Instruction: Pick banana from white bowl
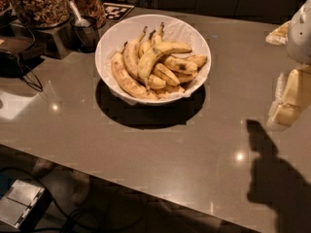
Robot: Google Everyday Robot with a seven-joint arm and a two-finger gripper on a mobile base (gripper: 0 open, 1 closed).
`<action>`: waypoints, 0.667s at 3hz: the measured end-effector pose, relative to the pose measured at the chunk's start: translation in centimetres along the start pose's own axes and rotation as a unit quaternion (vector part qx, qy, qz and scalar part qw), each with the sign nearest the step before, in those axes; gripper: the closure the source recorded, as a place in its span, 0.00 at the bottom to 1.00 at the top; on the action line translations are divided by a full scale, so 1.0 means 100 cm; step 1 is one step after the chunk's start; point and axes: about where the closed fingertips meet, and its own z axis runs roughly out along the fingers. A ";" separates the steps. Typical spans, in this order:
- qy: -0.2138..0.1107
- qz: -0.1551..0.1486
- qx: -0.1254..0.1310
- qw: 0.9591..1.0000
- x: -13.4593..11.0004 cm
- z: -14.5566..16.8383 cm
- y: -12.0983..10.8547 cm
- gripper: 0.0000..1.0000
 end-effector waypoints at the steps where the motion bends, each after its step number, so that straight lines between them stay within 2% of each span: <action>1: 0.000 0.000 0.000 1.000 0.000 0.000 0.000 0.00; 2: 0.016 -0.038 0.008 0.999 -0.031 -0.005 -0.013 0.00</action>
Offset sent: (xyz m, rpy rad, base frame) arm 0.0444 0.0642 0.0337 -0.1557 -0.0174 0.1602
